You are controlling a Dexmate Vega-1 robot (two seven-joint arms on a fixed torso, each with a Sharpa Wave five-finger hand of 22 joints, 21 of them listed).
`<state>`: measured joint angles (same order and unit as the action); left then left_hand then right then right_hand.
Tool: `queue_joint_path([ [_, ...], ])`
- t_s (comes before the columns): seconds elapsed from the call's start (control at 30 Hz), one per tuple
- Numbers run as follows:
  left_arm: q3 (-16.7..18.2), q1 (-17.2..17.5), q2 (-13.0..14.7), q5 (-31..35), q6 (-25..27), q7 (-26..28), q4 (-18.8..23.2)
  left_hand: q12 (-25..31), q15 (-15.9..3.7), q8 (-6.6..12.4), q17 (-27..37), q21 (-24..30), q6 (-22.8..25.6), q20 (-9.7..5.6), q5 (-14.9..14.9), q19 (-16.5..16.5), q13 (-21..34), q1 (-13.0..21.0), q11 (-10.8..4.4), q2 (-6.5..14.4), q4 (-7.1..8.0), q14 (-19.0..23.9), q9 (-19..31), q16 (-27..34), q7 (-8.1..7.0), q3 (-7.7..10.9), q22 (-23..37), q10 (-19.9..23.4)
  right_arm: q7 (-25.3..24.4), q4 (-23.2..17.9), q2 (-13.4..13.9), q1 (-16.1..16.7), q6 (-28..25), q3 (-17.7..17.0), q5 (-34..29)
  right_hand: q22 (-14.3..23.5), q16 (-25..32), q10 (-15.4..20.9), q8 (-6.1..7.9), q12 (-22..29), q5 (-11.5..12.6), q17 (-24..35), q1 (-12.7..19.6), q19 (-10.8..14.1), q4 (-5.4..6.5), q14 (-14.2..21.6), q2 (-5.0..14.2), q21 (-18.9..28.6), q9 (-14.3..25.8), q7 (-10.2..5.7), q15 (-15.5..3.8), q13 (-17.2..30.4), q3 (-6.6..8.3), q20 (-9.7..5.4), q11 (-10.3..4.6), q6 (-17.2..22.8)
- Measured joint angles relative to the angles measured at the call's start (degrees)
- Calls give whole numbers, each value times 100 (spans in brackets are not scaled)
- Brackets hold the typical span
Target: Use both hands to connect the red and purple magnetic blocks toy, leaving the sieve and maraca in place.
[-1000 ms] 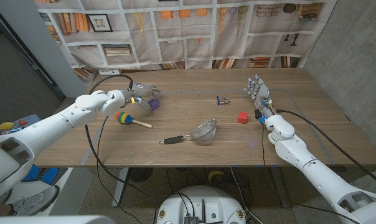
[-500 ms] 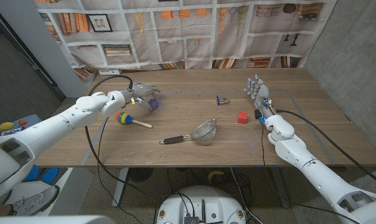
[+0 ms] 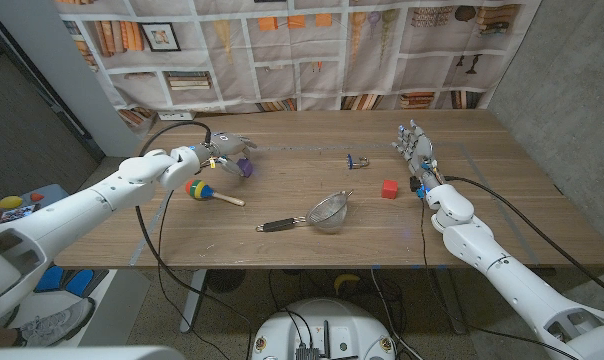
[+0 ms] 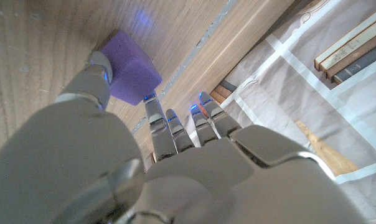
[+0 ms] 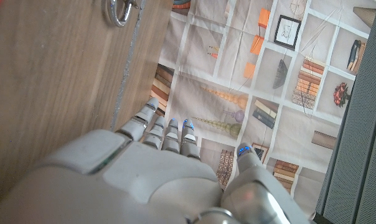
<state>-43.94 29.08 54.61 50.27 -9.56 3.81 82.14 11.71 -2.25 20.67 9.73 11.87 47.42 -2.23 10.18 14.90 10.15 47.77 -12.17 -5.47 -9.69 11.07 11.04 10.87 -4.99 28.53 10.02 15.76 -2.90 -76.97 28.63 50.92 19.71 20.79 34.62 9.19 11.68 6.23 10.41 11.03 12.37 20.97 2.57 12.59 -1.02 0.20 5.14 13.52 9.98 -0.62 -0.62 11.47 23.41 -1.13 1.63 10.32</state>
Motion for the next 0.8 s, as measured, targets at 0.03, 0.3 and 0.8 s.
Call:
queue_joint_path([
  [0.03, 25, 23, 20, -11, 26, -18, 47, 0, 0, 0, 0, 0, 0, -4, 0, 25, 0, 0, 12, 0, 0, 0, 0, 0, 0, 0, 0, 12, 9, -10, 13, 1, -6, -3, 2, 7, 0, 0, 0, 0, 0, 0, 0, 0, 0, 0, 0, 0, 0, 0, 0, 0, 0, 0, 0, 0],
  [0.3, 260, 256, 172, -98, 226, -106, 459, 0, 0, 0, 0, 0, 0, -3, 23, 39, 0, -1, 5, 1, -8, 0, 3, 0, 0, -8, 0, 118, 77, -94, 118, 14, -85, -15, 13, 30, 0, 0, 0, 0, 0, 1, 1, 0, 0, 0, -1, -45, 0, 0, 0, 0, 0, 0, 0, 0],
  [0.8, 676, 700, 316, -328, 686, -160, 1041, 0, 0, 0, 0, 0, 0, -22, 23, 59, 0, -24, 0, 24, 7, 0, 4, 0, 0, -38, -1, 123, 143, -379, 422, 23, -306, 8, -145, 29, 0, 0, 21, 22, 0, -25, 32, 20, 0, 0, -30, -88, 0, -42, 0, 0, 0, -20, 0, 42],
])
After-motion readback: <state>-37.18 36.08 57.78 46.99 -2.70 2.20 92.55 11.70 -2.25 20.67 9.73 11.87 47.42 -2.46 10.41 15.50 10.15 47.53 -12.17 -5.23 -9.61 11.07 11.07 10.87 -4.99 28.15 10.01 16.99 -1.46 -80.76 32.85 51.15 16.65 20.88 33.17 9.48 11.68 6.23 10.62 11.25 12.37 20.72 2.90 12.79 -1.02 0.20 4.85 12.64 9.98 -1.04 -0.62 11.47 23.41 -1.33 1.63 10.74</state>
